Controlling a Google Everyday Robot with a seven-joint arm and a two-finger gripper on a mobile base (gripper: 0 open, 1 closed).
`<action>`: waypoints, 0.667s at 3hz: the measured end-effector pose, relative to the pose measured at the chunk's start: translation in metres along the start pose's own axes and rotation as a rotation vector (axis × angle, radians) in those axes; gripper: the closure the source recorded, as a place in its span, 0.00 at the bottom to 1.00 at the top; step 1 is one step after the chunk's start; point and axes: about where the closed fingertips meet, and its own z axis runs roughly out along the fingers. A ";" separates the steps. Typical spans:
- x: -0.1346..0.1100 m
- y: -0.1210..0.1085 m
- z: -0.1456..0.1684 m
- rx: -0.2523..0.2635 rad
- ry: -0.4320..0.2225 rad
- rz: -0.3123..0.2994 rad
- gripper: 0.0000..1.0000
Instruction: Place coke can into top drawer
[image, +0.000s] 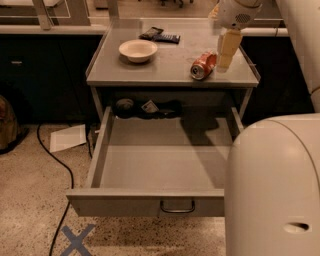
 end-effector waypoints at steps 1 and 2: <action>-0.003 -0.013 0.016 0.013 -0.015 -0.050 0.00; -0.006 -0.025 0.035 0.012 -0.010 -0.123 0.00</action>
Offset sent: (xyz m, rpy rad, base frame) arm 0.0896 -0.0010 0.0008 -0.0885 -0.0193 0.1946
